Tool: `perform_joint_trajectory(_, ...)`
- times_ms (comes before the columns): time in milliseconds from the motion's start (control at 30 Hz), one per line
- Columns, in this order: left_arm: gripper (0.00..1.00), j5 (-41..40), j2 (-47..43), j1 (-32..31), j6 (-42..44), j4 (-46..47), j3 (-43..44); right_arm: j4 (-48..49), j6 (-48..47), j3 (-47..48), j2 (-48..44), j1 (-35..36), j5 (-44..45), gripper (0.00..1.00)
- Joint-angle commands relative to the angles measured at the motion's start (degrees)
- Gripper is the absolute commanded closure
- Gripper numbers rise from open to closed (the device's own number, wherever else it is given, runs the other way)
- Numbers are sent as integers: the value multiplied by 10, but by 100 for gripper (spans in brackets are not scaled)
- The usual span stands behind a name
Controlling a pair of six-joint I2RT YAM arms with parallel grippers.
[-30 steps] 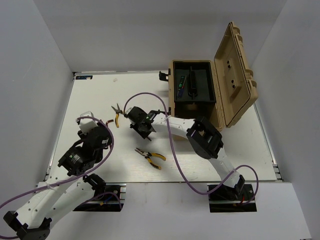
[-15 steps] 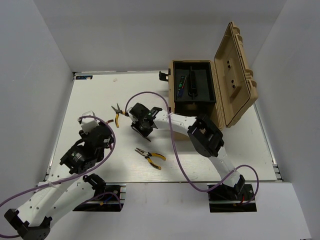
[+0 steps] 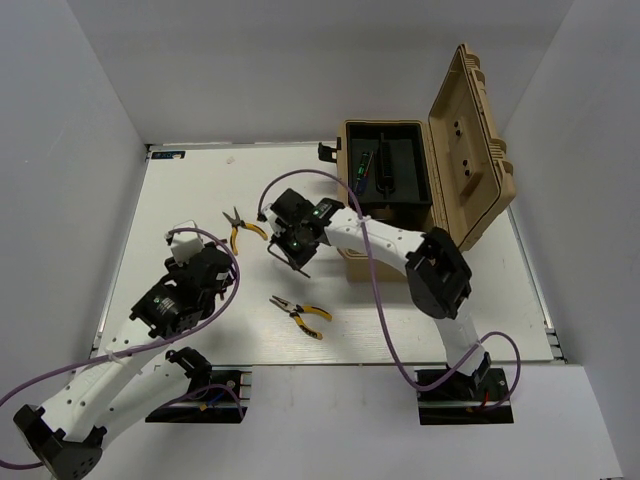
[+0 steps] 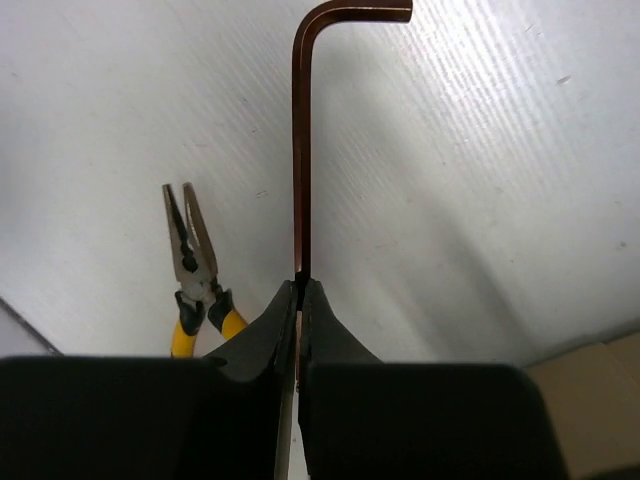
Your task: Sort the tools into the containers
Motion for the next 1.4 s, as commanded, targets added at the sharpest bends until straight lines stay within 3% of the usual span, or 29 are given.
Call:
perform_joint_trajectory(0, 34, -1, 1, 2, -4, 7, -2, -15, -9, 17, -45, -7, -18, 100)
perform_joint_trajectory(267, 34, -1, 25, 2, -15, 1, -2, -36, -9, 58, -83, -14, -25, 100)
perform_joint_trajectory(500, 34, 4, 49, 2, -15, 6, -2, -54, -10, 161, -117, -40, 17, 100)
perform_joint_trajectory(700, 34, 9, 49, 2, -15, 6, -2, -31, -3, 151, -146, -81, 74, 100)
perform_joint_trajectory(967, 34, 28, 65, 2, -15, 16, -2, 22, -30, 110, -181, -165, 214, 100)
perform_joint_trajectory(1367, 33, 33, 60, 2, -10, 32, -7, 59, -31, 62, -155, -303, 282, 100)
